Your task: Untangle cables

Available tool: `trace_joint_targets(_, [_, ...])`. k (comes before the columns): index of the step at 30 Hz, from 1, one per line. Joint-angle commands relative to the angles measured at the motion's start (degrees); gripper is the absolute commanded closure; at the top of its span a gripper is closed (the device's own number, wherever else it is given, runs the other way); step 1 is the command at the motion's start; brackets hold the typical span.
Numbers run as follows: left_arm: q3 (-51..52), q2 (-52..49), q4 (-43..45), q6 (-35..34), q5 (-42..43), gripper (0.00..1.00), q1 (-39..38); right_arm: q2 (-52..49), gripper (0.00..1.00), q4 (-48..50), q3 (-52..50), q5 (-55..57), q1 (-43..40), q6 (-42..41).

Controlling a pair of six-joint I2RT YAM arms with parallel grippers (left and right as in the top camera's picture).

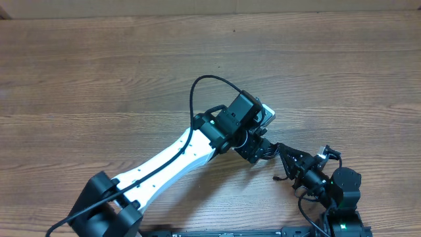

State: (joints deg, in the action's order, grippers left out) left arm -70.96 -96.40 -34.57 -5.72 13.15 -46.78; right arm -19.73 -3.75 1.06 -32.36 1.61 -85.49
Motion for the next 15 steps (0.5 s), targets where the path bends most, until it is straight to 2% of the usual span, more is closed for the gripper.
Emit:
trace_joint_targets(1, [-1.0,-1.0,0.5,1.0,3.7,0.20,-0.1,0.0,0.96,0.6,-0.6,-0.7,0.3,-0.3])
trace_joint_targets(5, [-0.7,-1.3,0.5,1.0,4.5,0.20,-0.1,0.0,0.96,0.6,-0.6,-0.7,0.3,-1.6])
trace_joint_targets(8, [-0.5,-2.1,0.6,1.0,4.5,0.25,-0.1,0.0,0.96,0.6,-0.6,-0.8,0.3,-2.7])
trace_joint_targets(12, [-0.5,-4.0,0.6,0.8,5.3,0.36,-0.1,0.0,0.96,0.6,-0.6,-1.0,0.3,-3.0])
trace_joint_targets(15, [-0.5,-5.3,0.7,0.8,6.4,0.50,-0.1,0.0,0.96,0.6,-0.6,-1.2,0.3,-3.0])
